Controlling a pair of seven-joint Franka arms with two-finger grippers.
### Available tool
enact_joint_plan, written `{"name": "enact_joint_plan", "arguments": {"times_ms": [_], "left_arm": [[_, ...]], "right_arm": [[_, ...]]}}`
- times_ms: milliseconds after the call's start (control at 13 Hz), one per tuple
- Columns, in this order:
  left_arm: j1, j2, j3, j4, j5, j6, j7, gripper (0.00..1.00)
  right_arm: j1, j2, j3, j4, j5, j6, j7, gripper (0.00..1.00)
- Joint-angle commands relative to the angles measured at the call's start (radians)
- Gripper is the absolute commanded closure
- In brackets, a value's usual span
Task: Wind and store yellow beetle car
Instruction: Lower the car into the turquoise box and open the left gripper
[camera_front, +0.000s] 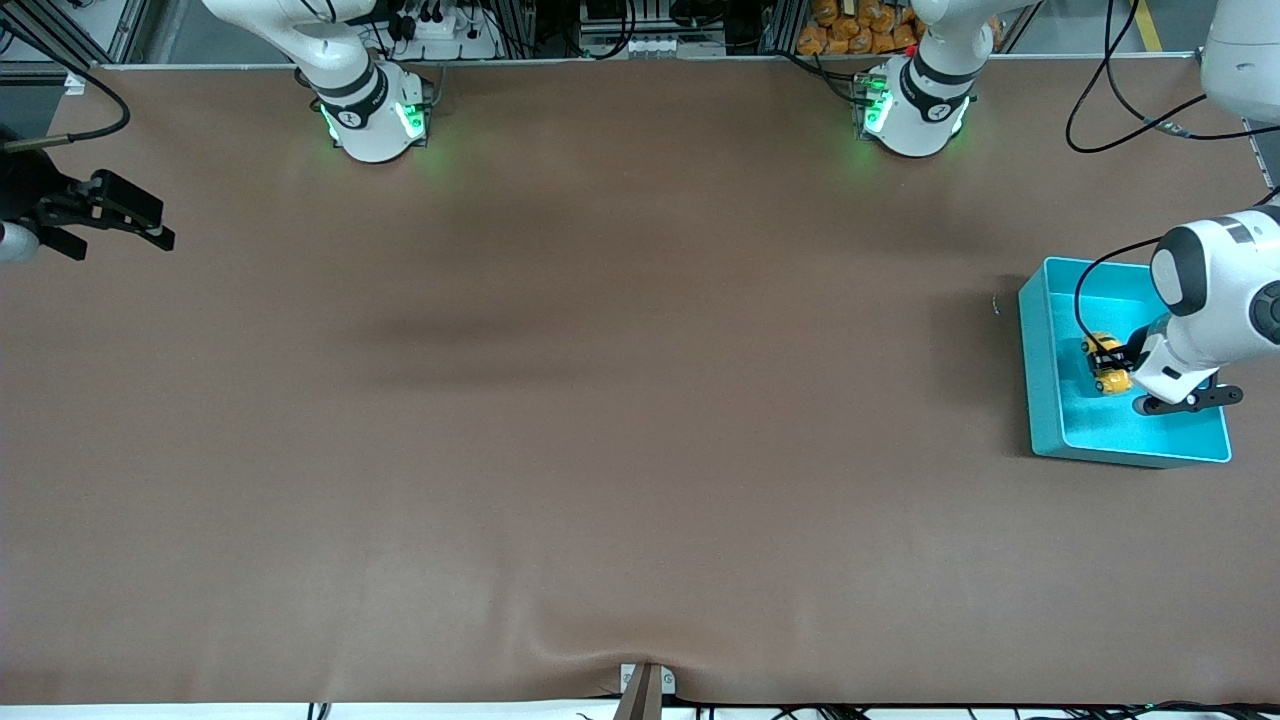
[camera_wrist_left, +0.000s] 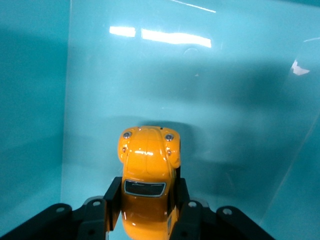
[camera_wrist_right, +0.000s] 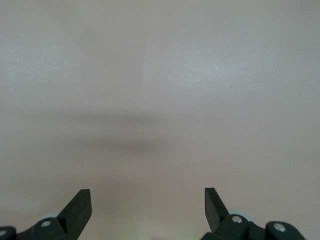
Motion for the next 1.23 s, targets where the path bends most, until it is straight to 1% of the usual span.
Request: {"name": "enact_joint_plan", "arguments": {"times_ms": [0, 77, 153, 230, 307, 460, 537, 1150], "left_arm": [[0.013, 0.022, -0.007, 0.016, 0.030, 0.018, 0.007, 0.78], [0.013, 0.024, -0.007, 0.016, 0.030, 0.018, 0.007, 0.73], [0.013, 0.024, -0.007, 0.016, 0.031, 0.018, 0.007, 0.63], [0.011, 0.027, -0.007, 0.018, 0.031, 0.018, 0.007, 0.44], [0.011, 0.027, -0.007, 0.019, 0.042, 0.018, 0.007, 0.32], [0.011, 0.024, -0.007, 0.022, 0.108, 0.018, 0.006, 0.07], [0.011, 0.019, -0.007, 0.024, 0.116, 0.018, 0.006, 0.00], [0.007, -0.076, -0.013, 0.054, 0.093, -0.001, -0.005, 0.00]], "right_arm": [[0.018, -0.027, -0.011, -0.029, -0.009, 0.005, -0.001, 0.00], [0.018, -0.027, -0.011, -0.029, -0.009, 0.006, 0.001, 0.00], [0.018, -0.027, -0.011, -0.027, -0.009, 0.008, 0.001, 0.00], [0.020, -0.027, -0.011, -0.027, -0.009, 0.009, -0.001, 0.00], [0.020, -0.027, -0.011, -0.027, -0.009, 0.009, -0.001, 0.00], [0.020, -0.029, -0.011, -0.026, -0.009, 0.013, 0.001, 0.00], [0.020, -0.029, -0.011, -0.026, -0.009, 0.013, 0.001, 0.00], [0.017, -0.029, -0.011, -0.026, -0.006, 0.013, -0.001, 0.00]]}}
